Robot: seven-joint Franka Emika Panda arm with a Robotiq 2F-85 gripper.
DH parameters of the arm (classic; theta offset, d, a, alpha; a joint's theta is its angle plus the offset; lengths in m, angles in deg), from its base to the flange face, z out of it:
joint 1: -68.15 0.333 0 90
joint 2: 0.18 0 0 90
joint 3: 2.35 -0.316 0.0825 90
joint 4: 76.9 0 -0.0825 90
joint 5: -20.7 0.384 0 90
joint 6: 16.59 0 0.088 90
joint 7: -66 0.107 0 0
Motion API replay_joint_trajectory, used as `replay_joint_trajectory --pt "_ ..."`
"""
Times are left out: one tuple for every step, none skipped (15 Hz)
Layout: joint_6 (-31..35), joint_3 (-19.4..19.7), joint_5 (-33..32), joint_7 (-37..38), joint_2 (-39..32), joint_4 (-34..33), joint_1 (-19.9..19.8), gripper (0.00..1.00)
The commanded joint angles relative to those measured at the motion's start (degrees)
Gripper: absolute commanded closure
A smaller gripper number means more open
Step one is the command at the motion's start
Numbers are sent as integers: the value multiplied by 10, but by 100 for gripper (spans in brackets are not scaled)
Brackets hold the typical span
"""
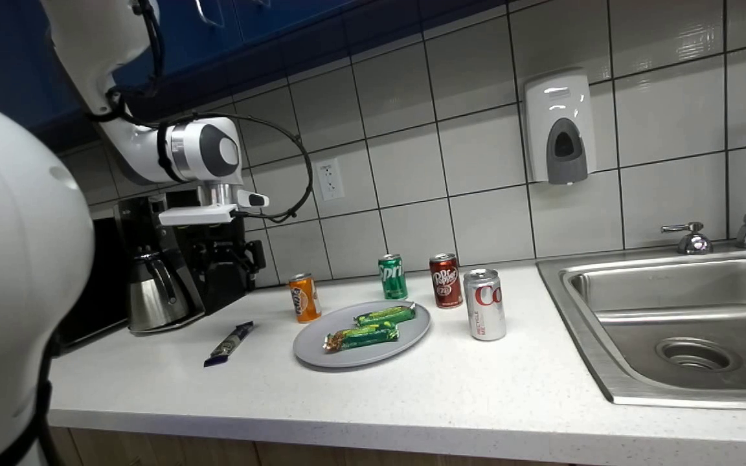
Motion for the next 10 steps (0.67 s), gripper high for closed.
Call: replay_joint_trajectory --pt "-2 6 15 5 65 58 -19 0" --pt "-1 10 16 5 75 67 -23 0" --pt "0 14 16 7 84 76 -27 0" --pt "2 19 16 6 93 84 -33 0" --pt "3 24 16 5 103 93 -38 0" --pt "3 29 15 5 111 99 -43 0" --pt "5 34 16 2 120 107 -49 0" --pt "5 39 16 1 128 113 -54 0" --pt "5 44 16 -1 136 119 -60 0" --pt "4 50 16 -2 143 125 -66 0"
